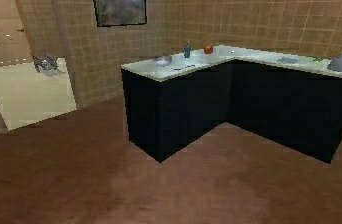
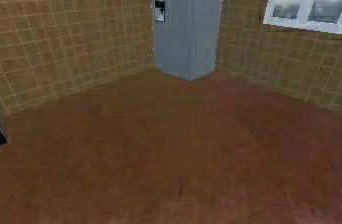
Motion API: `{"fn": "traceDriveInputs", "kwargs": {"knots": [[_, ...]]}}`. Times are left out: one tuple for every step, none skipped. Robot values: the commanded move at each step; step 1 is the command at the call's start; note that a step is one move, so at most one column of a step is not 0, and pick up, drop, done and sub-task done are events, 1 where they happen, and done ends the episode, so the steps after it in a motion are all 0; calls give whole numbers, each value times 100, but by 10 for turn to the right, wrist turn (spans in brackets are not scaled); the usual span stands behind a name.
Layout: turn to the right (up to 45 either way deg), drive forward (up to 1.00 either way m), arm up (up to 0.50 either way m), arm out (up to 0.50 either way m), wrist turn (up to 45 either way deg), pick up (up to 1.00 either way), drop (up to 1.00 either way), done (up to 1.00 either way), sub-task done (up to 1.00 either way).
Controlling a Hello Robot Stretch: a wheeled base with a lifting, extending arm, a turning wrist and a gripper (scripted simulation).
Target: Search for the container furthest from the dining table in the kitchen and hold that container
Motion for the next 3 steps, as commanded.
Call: {"fn": "traceDriveInputs", "kwargs": {"knots": [[0,100,0,0,0,0,0,0,0],[-180,0,0,0,0,0,0,0,0],[0,10,0,0,0,0,0,0,0]]}}
